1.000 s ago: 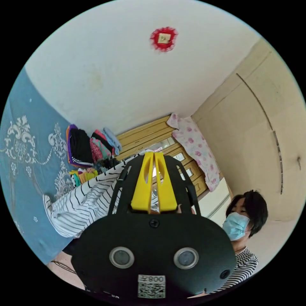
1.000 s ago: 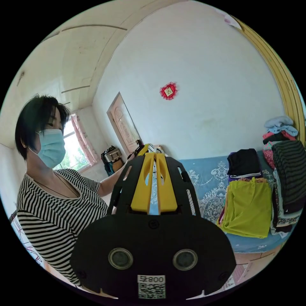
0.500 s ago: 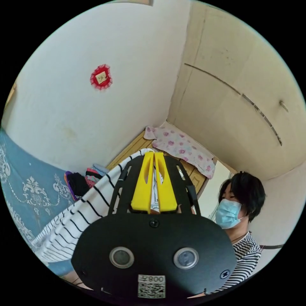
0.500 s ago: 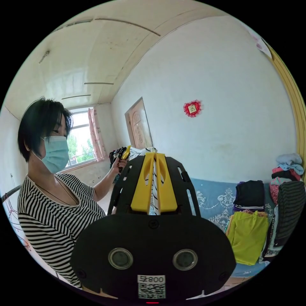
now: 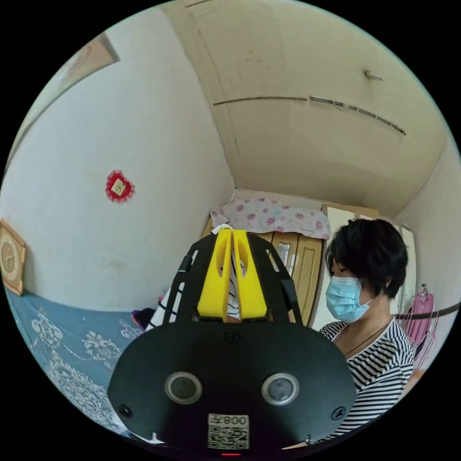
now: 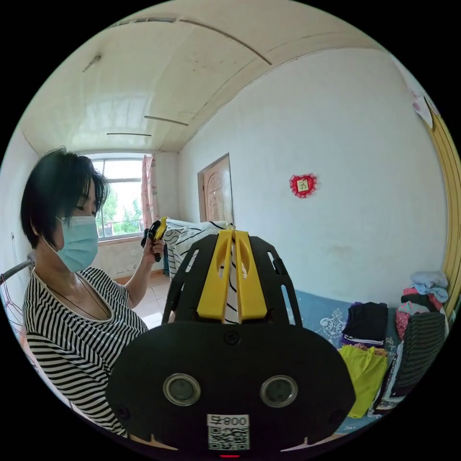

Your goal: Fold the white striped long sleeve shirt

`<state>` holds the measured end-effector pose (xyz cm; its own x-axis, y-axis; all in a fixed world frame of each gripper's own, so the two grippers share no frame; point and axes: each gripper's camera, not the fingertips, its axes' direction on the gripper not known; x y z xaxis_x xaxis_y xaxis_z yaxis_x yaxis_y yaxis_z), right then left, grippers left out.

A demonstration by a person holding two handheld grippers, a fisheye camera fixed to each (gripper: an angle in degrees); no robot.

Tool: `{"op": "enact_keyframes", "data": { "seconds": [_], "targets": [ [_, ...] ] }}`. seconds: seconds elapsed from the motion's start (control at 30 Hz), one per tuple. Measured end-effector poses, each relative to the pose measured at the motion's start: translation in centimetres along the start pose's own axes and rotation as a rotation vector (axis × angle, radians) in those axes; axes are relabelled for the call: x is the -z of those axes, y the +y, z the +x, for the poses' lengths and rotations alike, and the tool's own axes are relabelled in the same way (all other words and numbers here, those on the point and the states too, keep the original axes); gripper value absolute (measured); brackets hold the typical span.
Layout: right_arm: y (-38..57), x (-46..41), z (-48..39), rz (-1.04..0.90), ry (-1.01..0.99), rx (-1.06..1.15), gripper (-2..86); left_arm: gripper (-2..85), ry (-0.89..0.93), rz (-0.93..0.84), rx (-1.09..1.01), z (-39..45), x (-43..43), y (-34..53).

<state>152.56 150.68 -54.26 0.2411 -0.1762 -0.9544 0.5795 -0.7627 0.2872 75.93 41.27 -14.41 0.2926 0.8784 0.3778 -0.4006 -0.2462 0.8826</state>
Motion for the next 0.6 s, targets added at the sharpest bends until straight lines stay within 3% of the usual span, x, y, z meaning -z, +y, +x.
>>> {"op": "enact_keyframes", "data": {
  "seconds": [0.33,0.6],
  "targets": [
    [-2.7,-1.4,-10.2,0.130,0.021,0.160,0.4,0.3,-0.076,-0.013,-0.239,9.4,5.1,-8.3],
    [-3.1,-9.7,-13.8,0.114,0.061,0.181,0.4,0.4,-0.163,-0.043,-0.312,8.4,7.1,-12.4]
  ]
}}
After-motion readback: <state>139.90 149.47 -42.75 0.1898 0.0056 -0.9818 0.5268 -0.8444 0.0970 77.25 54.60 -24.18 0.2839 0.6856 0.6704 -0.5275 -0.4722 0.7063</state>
